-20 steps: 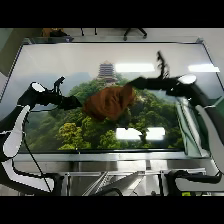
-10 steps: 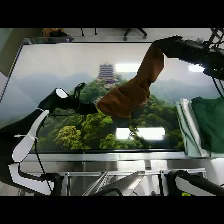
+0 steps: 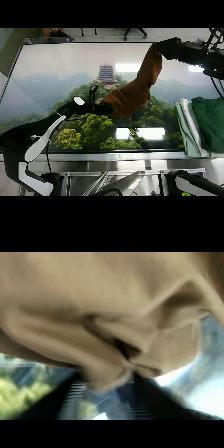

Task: Fold the shirts.

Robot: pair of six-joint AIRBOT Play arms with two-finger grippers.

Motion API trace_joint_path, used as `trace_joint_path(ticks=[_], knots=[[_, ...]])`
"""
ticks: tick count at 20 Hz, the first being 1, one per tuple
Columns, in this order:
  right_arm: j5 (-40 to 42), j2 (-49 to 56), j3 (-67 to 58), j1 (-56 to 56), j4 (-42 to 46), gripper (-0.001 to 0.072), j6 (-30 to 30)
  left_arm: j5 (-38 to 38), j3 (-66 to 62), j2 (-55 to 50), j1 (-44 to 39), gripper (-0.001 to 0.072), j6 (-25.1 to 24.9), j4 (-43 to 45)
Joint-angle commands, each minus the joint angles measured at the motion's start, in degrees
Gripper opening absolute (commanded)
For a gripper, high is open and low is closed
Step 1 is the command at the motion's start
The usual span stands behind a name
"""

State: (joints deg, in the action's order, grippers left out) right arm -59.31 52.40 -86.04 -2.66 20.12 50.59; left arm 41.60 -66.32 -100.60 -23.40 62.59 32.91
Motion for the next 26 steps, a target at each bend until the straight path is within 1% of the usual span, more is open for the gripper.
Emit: trace_joint_path(ticks=[1, 3, 6, 8, 10, 11, 13, 16, 18, 19, 21, 22, 24, 26], knots=[[-1.27, 0.02, -0.04, -0.04, 0.07, 0.0019, 0.24, 3.82, -5.25, -2.82, 0.04, 0.0017, -0.52, 0.22], [-2.10, 0.00, -0.04, -0.04, 0.13, 0.0019, 0.24, 6.75, -8.59, -4.48, 1.09, 0.0015, 2.12, 2.78], [-2.23, 0.00, -0.04, -0.09, 0.24, 0.0019, 0.22, 10.80, -12.02, -3.72, 3.02, 0.0010, 2.36, 3.17], [-2.01, -0.11, -0.09, -0.11, 0.22, 0.0019, 0.20, 13.77, -15.08, 0.20, 5.16, 0.0010, 2.32, 3.19], [-0.61, -0.98, -1.20, -0.13, -0.48, 0.0019, -2.75, 17.86, -20.68, 7.48, 8.55, 0.0009, 2.36, 3.13], [0.39, -1.66, -2.67, -0.15, -2.89, 0.0019, -5.01, 19.47, -24.22, 11.69, 10.32, 0.0010, 2.40, 3.13], [3.61, -3.56, -7.96, -0.15, -8.66, 0.0019, -9.57, 20.28, -32.54, 21.81, 14.12, 0.0010, 2.91, 3.17], [7.56, -7.61, -18.60, -0.11, -9.88, 0.0019, -11.67, 20.65, -46.64, 35.58, 19.89, 0.0010, 2.95, 3.63], [8.13, -10.60, -24.24, -0.11, -9.86, 0.0018, -12.81, 21.53, -55.30, 42.16, 23.37, 0.0010, 2.84, 3.63], [8.46, -12.22, -26.36, -0.11, -9.38, 0.0018, -13.86, 21.38, -57.44, 44.94, 25.11, 0.0010, 2.84, 3.63], [10.29, -14.88, -28.50, -0.11, -5.77, 0.0018, -13.77, 21.03, -58.60, 50.10, 30.25, 0.0010, 2.91, 5.31], [11.15, -15.76, -28.57, -0.13, -3.85, 0.0018, -13.66, 20.20, -57.07, 52.70, 33.57, 0.0011, 2.89, 6.67], [11.28, -15.72, -28.52, -0.13, 1.64, 0.0018, -9.97, 18.10, -51.01, 57.02, 40.35, 0.0011, 2.16, 6.58], [8.76, -12.76, -28.48, -0.13, 7.74, 0.0018, -4.00, 18.95, -44.00, 58.88, 46.23, 0.0011, 1.86, 5.20]])
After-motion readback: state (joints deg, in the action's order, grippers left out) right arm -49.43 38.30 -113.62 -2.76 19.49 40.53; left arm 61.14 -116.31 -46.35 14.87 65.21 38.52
